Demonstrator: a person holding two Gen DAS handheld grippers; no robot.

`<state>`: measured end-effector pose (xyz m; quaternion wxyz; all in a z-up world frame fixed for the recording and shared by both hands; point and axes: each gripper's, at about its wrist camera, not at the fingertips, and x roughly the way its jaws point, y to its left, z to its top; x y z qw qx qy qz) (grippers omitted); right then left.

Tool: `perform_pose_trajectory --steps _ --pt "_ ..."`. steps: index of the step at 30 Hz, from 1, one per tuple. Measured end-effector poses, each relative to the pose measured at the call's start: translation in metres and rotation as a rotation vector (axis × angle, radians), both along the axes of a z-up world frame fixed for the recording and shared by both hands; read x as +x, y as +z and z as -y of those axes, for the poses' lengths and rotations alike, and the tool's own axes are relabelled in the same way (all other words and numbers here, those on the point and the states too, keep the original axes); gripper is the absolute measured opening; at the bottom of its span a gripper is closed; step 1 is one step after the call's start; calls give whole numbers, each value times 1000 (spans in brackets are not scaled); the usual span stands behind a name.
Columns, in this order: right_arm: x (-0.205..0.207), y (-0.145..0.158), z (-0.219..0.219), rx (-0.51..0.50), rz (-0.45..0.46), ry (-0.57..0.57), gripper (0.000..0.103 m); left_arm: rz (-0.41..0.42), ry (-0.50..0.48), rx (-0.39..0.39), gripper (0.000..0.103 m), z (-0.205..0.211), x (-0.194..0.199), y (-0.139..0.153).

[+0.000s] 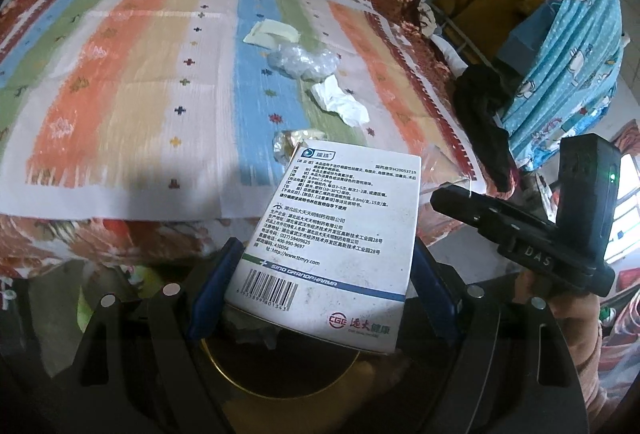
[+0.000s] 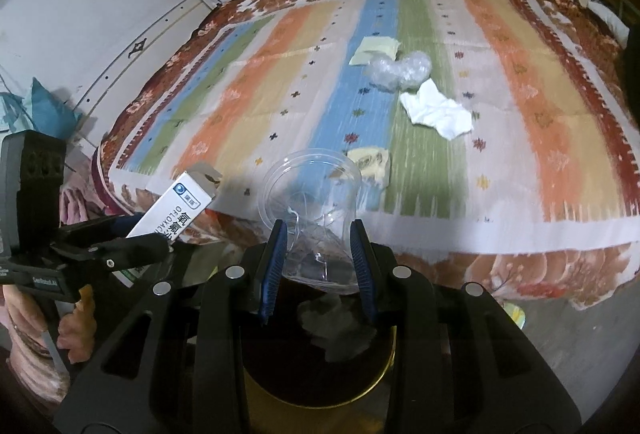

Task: Collect trash
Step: 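Lift the box and cup and carry both over the black bin, then open both grippers to drop the box and cup into the bin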

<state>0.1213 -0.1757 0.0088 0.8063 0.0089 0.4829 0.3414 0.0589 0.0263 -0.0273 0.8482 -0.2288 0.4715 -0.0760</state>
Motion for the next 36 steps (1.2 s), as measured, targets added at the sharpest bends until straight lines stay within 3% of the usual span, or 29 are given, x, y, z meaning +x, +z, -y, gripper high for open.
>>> perform_pose_trajectory --steps 8,12,20,31,34,36 --pt "-22 -9 9 18 -26 0 31 -8 -16 -39 81 8 -15 -8" --pt "-34 -14 23 84 -82 -6 31 -4 -18 -56 81 10 -23 -9" --pt "-60 -21 27 82 -83 12 31 -17 -11 -116 81 11 -44 -20" --pt "-71 -30 28 91 -130 15 31 -35 2 -126 81 15 -58 -29" --pt "-71 -32 27 81 -137 10 32 -42 4 -116 82 16 -57 -30" --pt "-68 -34 27 81 -153 -3 42 -61 14 -103 84 17 -54 -34"
